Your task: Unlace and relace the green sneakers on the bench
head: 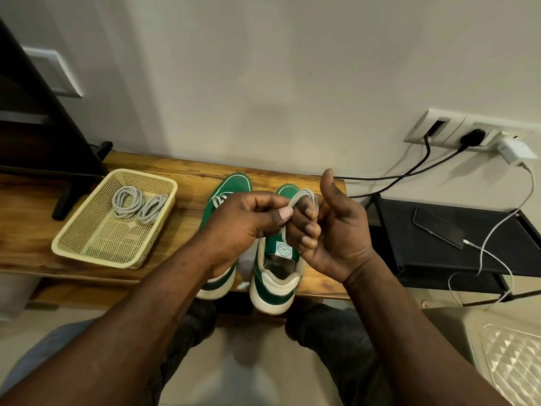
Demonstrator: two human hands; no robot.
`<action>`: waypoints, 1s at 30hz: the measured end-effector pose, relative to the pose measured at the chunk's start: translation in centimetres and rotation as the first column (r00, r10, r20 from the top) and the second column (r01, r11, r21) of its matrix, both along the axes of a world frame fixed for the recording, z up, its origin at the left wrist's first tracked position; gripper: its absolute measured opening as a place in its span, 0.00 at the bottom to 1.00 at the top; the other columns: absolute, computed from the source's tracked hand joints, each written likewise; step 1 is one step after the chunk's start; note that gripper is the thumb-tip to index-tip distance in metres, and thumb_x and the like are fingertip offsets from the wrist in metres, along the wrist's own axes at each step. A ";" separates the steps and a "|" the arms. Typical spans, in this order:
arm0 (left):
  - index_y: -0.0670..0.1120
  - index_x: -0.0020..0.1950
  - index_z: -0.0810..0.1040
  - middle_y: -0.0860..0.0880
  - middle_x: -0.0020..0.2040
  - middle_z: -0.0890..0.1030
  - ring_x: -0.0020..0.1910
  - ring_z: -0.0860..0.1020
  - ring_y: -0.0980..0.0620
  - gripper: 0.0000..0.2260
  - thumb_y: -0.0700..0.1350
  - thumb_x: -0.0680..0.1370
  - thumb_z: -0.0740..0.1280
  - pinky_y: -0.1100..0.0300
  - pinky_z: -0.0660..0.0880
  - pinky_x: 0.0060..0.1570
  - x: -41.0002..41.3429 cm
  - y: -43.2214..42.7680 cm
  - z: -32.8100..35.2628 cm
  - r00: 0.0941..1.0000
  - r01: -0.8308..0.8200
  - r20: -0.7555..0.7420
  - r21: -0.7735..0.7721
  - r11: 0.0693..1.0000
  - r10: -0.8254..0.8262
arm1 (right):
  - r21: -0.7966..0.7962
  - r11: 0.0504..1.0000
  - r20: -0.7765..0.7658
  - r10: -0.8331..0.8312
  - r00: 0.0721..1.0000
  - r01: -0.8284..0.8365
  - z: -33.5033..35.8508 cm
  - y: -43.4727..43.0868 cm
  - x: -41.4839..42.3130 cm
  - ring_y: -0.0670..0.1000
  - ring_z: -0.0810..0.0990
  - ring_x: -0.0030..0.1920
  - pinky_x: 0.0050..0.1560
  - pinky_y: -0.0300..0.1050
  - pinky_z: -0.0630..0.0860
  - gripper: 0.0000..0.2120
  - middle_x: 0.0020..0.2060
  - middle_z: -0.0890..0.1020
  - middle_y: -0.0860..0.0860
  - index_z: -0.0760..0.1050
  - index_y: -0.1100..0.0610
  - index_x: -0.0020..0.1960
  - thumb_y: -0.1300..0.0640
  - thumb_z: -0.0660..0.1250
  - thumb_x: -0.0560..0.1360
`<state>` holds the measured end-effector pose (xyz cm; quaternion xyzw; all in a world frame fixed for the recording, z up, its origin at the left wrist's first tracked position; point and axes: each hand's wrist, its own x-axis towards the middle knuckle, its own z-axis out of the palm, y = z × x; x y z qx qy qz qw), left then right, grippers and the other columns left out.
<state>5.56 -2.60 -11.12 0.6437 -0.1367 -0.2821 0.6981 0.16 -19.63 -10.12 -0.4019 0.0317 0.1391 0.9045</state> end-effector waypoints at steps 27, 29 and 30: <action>0.40 0.55 0.78 0.48 0.35 0.78 0.33 0.73 0.52 0.12 0.33 0.81 0.56 0.60 0.75 0.32 -0.1 0.5 2.1 0.972 -0.229 0.013 -0.156 0.961 0.234 | -0.170 0.979 -0.056 -0.124 0.991 0.113 2.8 4.4 1.8 0.50 0.83 0.31 0.34 0.39 0.77 0.21 0.32 0.82 0.53 0.80 0.56 0.37 0.48 0.62 0.83; 0.39 0.56 0.77 0.48 0.33 0.75 0.30 0.70 0.53 0.14 0.32 0.79 0.54 0.61 0.73 0.29 0.2 0.6 2.4 0.975 -0.217 -0.087 -0.190 0.957 0.204 | -0.246 0.954 -0.043 -0.185 0.982 0.169 2.6 5.1 2.0 0.51 0.81 0.31 0.34 0.40 0.76 0.21 0.32 0.81 0.53 0.79 0.56 0.37 0.48 0.62 0.85; 0.39 0.54 0.77 0.48 0.32 0.73 0.28 0.68 0.54 0.14 0.32 0.78 0.54 0.61 0.72 0.28 0.5 0.8 2.4 0.976 -0.205 -0.116 -0.207 0.957 0.184 | -0.285 0.939 -0.030 -0.208 0.978 0.191 2.6 5.5 2.1 0.52 0.81 0.32 0.35 0.41 0.75 0.21 0.32 0.81 0.54 0.79 0.56 0.37 0.49 0.61 0.85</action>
